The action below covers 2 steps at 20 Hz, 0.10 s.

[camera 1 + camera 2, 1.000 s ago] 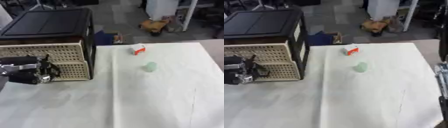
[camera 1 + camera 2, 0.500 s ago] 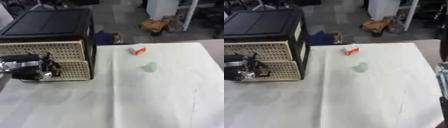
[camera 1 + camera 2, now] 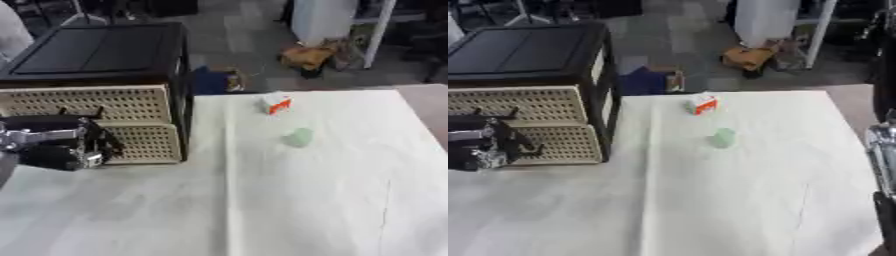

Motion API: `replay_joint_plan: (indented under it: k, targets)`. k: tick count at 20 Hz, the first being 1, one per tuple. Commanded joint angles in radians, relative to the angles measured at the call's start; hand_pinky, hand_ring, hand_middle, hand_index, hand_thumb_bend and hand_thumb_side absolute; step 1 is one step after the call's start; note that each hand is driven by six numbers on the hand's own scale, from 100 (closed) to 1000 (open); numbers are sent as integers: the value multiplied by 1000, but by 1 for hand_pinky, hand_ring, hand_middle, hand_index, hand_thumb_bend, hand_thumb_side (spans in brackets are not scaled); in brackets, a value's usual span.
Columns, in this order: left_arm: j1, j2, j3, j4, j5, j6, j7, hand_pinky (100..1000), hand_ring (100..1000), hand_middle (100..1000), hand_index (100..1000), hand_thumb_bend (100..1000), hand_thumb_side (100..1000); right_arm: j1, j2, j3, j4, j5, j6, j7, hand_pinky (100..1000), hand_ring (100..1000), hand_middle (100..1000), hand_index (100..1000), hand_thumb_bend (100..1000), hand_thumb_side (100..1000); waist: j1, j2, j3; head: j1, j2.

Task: Pick up objects from table and place into drawer.

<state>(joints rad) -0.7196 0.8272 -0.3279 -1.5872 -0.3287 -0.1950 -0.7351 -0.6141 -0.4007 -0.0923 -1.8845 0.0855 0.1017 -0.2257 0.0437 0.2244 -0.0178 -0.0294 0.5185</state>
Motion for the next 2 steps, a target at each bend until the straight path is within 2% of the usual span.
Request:
replay_joint_plan:
  k: [1, 2]
  targets:
    - [11, 61, 21, -121, 26, -7, -35, 294, 542, 544, 823, 100, 1000, -6, -3, -4, -22, -2, 3, -4, 693, 696, 680, 874, 100, 1000, -6, -29, 7, -23, 12]
    - [21, 63, 27, -155, 39, -6, -45, 293, 540, 544, 823, 100, 1000, -5, -1, -4, -22, -2, 3, -5, 693, 696, 680, 874, 100, 1000, -8, -33, 11, -30, 15]
